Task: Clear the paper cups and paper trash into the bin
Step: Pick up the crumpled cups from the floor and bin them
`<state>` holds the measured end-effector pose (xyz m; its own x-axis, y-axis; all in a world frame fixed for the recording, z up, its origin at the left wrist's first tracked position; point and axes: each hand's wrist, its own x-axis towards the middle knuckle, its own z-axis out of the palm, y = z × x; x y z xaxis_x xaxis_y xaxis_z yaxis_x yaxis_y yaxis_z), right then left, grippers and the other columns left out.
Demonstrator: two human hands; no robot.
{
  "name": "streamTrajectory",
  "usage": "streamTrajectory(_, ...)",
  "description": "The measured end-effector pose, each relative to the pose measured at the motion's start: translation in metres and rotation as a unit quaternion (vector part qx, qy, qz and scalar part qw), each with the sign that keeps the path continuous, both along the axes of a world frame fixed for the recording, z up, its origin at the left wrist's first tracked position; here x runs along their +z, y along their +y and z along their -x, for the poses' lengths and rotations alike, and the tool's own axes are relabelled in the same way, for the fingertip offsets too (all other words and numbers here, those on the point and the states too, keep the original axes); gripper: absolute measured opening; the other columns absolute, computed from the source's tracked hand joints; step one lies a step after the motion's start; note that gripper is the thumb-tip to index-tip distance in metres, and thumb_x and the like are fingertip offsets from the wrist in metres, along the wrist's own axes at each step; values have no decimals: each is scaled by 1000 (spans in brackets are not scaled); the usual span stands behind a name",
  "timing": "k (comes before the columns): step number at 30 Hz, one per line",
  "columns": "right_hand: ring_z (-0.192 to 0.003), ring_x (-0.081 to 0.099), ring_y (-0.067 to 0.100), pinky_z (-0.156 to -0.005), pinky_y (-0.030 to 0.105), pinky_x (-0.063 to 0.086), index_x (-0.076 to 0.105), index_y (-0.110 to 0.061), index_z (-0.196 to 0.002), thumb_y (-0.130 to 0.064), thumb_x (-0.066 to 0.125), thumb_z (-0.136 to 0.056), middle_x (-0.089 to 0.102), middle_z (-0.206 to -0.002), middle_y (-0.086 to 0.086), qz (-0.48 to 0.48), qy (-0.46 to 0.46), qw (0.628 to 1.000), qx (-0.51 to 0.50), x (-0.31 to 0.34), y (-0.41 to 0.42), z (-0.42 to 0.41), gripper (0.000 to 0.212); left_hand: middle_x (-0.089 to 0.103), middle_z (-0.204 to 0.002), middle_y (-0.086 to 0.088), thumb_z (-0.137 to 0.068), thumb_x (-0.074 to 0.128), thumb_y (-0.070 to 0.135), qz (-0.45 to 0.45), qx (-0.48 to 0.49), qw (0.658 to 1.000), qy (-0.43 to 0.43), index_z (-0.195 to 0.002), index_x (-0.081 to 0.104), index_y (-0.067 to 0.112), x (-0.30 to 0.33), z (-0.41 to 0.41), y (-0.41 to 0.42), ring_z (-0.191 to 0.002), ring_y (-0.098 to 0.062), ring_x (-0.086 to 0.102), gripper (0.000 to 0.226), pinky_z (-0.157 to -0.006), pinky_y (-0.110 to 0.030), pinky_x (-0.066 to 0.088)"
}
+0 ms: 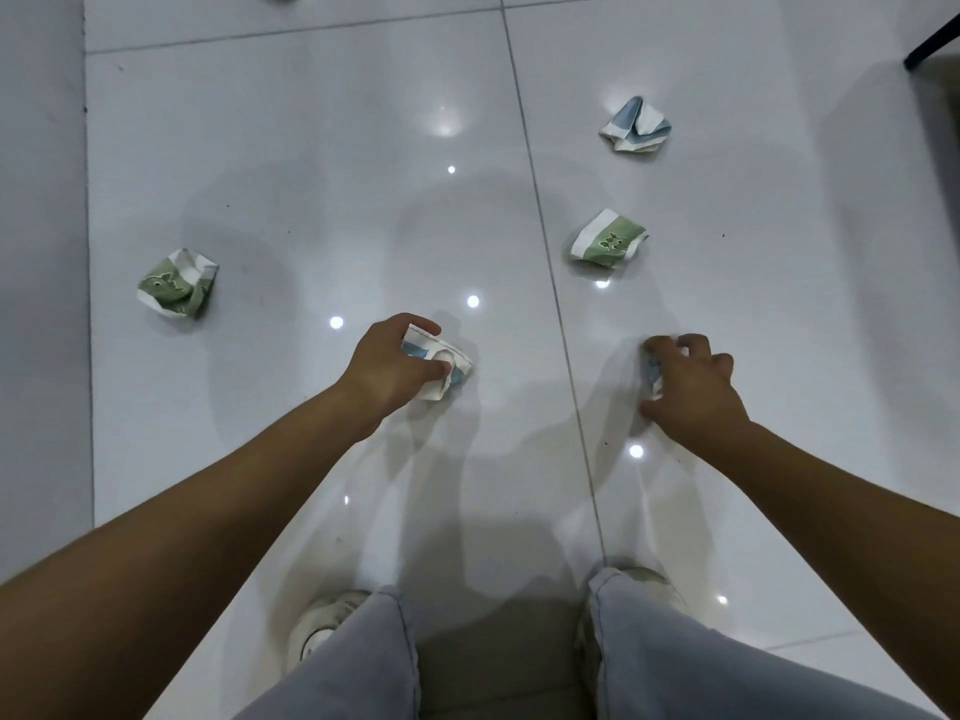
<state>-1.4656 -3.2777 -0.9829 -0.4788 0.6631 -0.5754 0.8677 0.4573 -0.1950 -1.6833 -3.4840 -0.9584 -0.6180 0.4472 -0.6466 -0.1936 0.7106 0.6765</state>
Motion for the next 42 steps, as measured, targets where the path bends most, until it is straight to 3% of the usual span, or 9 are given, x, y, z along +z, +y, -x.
streamTrajectory(4, -119, 32, 36, -74, 40, 49, 45, -22, -133, -1, 59, -82, 35, -138, 8, -16, 18, 1000, 14, -4, -3, -7, 56, 57, -109, -4, -77, 74, 7, 11, -1, 1000, 1, -106, 62, 20, -1, -1, 0, -84, -15, 51, 35, -60, -20, 43)
streamTrajectory(14, -113, 40, 39, -86, 40, 43, 52, -23, -128, 0, 57, -82, 40, -137, 5, -28, 64, 997, 18, -4, -4, -13, 52, 56, -108, -3, -77, 74, 8, 24, -15, 1000, -2, -107, 62, 20, -3, -5, 1, -88, -17, 52, 35, -61, -20, 43)
streamTrajectory(19, -112, 43, 37, -86, 27, 35, 51, -25, -132, -4, 62, -81, 41, -137, 3, 18, 151, 988, 22, 7, -19, 19, 56, 57, -107, -2, -77, 74, 9, 27, -21, 999, 2, -108, 62, 21, 0, -3, 4, -86, -14, 51, 35, -61, -20, 43)
streamTrajectory(25, -118, 39, 31, -86, 25, 33, 49, -29, -134, -7, 62, -82, 39, -139, -2, 48, 219, 972, 74, 35, -30, 79, 57, 55, -105, -2, -79, 72, 8, 35, -31, 998, 36, -107, 61, 20, 26, 23, 18, -84, -14, 51, 33, -58, -19, 42)
streamTrajectory(31, -116, 39, 31, -85, 26, 34, 48, -30, -133, -8, 63, -83, 39, -137, -1, 47, 204, 976, 57, 148, -20, 102, 57, 56, -103, 0, -80, 72, 7, 42, -34, 998, 32, -112, 61, 15, 141, 38, 32, -77, -3, 52, 34, -54, -14, 40)
streamTrajectory(35, -115, 38, 30, -85, 27, 38, 49, -31, -132, -6, 62, -82, 39, -136, -3, 59, 195, 978, 45, 266, -25, 93, 57, 57, -107, -2, -80, 73, 10, 48, -55, 997, 30, -109, 61, 18, 256, 30, 41, -90, -13, 52, 33, -58, -15, 41)
streamTrajectory(42, -116, 38, 27, -85, 31, 47, 48, -31, -131, -7, 62, -84, 38, -136, -3, 68, 166, 984, 22, 490, -25, 70, 55, 58, -109, -3, -81, 71, 9, 21, -60, 998, 9, -109, 60, 18, 480, 2, 54, -82, -8, 52, 32, -57, -17, 41)
